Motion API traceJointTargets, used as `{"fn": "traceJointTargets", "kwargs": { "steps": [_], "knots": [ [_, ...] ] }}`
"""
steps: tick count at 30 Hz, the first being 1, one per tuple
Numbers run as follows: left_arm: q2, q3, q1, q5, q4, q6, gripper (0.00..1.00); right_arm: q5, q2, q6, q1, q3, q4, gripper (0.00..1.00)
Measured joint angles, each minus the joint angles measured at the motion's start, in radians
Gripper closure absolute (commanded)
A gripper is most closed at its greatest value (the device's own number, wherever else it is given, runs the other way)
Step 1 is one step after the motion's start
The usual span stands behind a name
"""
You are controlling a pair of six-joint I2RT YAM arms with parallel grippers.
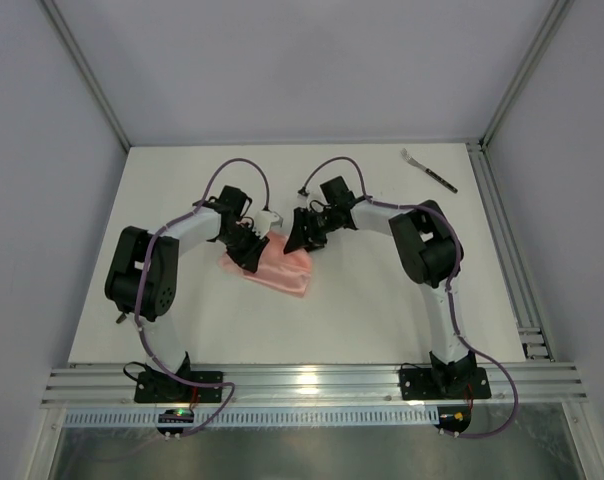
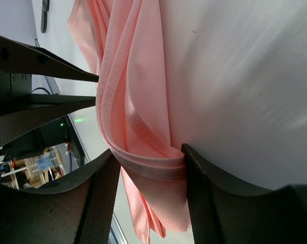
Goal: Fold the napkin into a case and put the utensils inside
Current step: Fold the 2/3-rectangle-folded napkin at the center of the board.
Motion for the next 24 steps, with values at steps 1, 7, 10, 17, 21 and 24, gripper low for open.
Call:
{"fn": "traceJointTargets", "kwargs": {
  "steps": [1,7,10,17,21,24],
  "knots": [
    [0.000,0.000,0.000,0.000,0.000,0.002,0.71,-0.004,0.001,0.000,0.003,0.001,0.000,0.44],
    [0.000,0.003,0.004,0.006,0.000,0.013,0.71,0.131,-0.028,-0.022,0.046,-0.011,0.002,0.67],
    [0.004,0.005,0.013,0.023,-0.002,0.013,0.71,0.277,-0.097,-0.055,0.084,-0.065,-0.002,0.69],
    [0.041,0.040,0.050,0.096,-0.038,0.009,0.71,0.552,-0.255,-0.130,0.188,-0.171,0.057,0.78],
    [0.056,0.054,0.061,0.120,-0.055,0.007,0.71,0.655,-0.289,-0.148,0.238,-0.206,0.098,0.76],
    [0.064,0.063,0.061,0.125,-0.065,0.006,0.71,0.731,-0.299,-0.163,0.273,-0.235,0.133,0.73]
  ]
}}
